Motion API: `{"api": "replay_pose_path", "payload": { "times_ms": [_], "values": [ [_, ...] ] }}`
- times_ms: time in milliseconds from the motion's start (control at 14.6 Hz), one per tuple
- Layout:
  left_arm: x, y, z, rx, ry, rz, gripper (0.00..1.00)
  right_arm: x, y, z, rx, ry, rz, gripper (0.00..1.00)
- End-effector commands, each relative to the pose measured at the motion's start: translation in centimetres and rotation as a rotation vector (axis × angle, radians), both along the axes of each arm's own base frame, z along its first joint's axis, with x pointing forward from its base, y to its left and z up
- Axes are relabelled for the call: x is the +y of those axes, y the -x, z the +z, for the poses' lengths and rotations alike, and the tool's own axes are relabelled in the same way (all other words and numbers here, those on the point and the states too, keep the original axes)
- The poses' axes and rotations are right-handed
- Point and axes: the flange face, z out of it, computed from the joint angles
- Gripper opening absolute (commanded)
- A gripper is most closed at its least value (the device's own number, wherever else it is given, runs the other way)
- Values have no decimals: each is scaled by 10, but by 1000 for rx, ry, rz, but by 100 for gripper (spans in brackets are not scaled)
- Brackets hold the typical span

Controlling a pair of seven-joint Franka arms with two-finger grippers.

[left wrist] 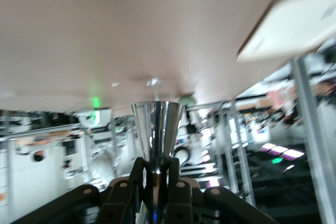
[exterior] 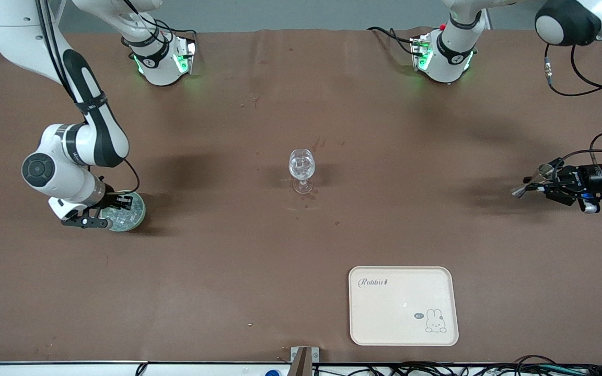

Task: Pour wine and add ice with both arms
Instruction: 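Carry the jigger over the wine glass while the right gripper lifts the ice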

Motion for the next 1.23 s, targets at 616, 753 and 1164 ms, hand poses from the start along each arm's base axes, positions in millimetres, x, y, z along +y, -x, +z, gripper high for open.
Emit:
{"api": "replay_pose_path", "payload": {
  "times_ms": [616, 753, 1164],
  "values": [
    [-271, -17, 129, 20, -104, -209, 0, -20, -23, 178, -131, -17, -89, 1],
    [-329, -15, 128, 41, -152, -196, 0, -19, -29, 231, -161, -10, -141, 1],
    [-476, 13, 105, 36, -316, -154, 0, -30, -22, 364, -146, -9, -155, 1]
  ]
}}
